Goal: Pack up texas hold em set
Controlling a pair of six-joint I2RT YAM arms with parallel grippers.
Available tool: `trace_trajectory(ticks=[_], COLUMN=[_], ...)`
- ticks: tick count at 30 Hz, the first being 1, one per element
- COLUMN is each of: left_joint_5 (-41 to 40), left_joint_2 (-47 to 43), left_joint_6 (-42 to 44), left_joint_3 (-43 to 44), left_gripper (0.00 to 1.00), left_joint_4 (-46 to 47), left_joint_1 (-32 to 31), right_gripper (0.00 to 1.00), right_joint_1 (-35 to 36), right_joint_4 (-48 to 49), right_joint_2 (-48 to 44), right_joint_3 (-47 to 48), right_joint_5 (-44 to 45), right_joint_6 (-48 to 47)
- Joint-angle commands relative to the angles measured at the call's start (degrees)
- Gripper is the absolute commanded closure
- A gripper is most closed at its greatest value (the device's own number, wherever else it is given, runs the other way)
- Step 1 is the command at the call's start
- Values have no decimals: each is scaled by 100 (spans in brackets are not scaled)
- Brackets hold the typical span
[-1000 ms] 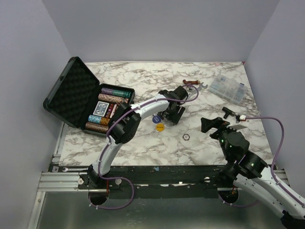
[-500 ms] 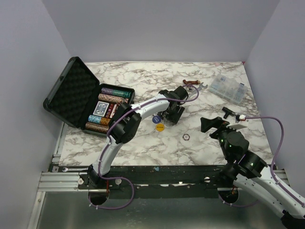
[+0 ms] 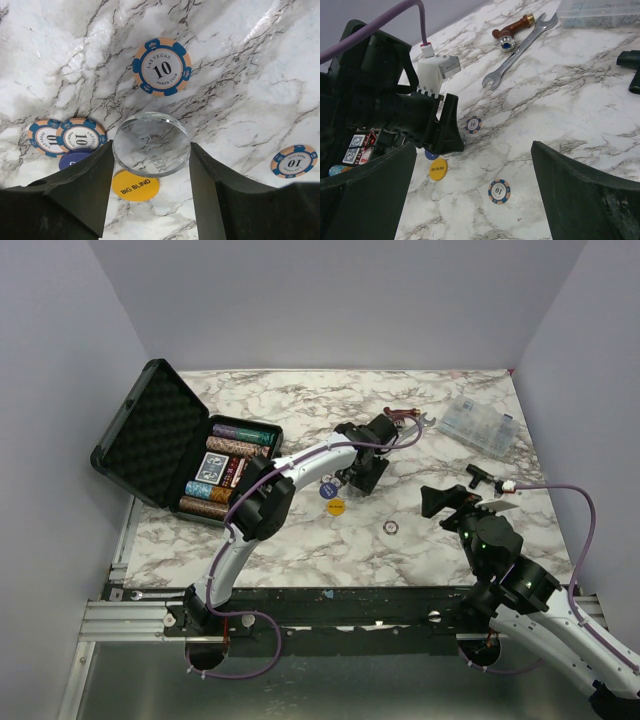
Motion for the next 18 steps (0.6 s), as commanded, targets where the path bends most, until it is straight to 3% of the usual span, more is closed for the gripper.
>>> trace_trajectory(ticks=[1,6,12,18], left_joint_5=[-181,-494,-682,-637], left_joint_2=[-426,-1312,-2649,-2504], left_joint_6=[286,537,578,643], left_joint_3=[332,-209,-1524,-1340], left_gripper=[69,71,71,71], left_joint_4=[-272,-340,-176,-501], left_joint_1=[64,619,2299,3745], right_gripper=[0,0,0,0], right_joint_1=[-10,-6,-7,-6], right_joint_4=[89,88,100,106], right_joint_2=[-40,-49,-68,-60], right_joint_3=[-77,-81,-94,-84], right_joint_5=[-27,-33,-11,-77], right_joint_6=[-72,-83,-73,-98])
